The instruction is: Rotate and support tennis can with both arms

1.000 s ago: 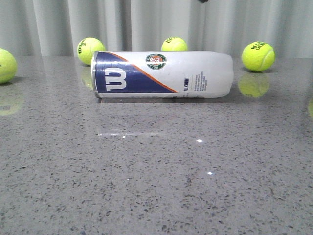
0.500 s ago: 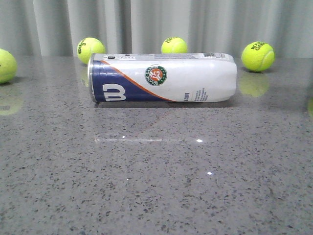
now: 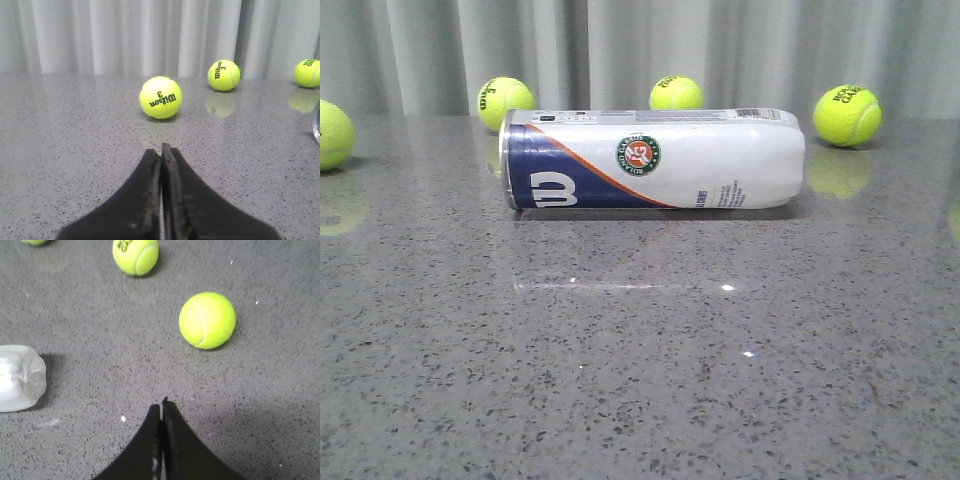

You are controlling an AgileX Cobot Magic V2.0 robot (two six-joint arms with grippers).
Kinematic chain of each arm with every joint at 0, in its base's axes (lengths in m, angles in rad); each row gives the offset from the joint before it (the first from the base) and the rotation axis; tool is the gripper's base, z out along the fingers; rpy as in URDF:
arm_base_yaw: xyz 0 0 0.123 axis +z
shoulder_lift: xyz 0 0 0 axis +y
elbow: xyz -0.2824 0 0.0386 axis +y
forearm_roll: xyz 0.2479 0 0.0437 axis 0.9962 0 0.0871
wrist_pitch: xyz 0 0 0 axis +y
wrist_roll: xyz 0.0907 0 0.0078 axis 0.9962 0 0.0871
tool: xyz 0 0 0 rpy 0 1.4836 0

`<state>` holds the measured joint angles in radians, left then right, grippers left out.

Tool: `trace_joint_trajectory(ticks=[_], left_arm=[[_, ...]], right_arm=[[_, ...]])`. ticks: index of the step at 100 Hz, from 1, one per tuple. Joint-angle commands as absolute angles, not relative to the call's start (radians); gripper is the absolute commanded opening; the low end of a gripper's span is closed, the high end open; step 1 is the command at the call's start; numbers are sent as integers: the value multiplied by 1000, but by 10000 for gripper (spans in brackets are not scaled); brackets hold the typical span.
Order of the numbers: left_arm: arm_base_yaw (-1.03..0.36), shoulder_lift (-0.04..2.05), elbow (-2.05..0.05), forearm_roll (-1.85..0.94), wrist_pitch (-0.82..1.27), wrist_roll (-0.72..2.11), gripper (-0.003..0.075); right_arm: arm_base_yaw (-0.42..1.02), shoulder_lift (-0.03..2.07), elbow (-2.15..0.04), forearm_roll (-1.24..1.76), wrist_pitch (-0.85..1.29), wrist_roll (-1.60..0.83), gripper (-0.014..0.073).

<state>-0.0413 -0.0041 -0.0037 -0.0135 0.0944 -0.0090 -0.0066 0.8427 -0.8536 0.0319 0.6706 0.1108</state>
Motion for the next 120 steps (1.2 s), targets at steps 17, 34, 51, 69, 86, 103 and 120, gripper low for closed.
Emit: trace_joint_trajectory(ticks=[17,34,51,69,86,103,120], left_arm=[[-39,-44,44,8,14,-9,-20],[-39,-44,44,8,14,-9,-21],[-39,-44,44,8,14,-9,-21],[-39,-44,37,8,0,-9,-21],[-39,-28,-26,21,35,-9,-21],[-39,68,-150,54,94,-9,-21],[-39,228,-315,62,172,-9,-21]], right_arm=[[-14,600,-663,39,379,111,-66],[-14,437,-524,39,269,111,-66],[-14,274,-432,38,224,108,-66],[-14,179,-390,30,214,108,-66],[-14,172,-388,30,225,108,-66],[-14,172,-388,30,224,108,-66],[-14,172,-388,30,224,108,-66]])
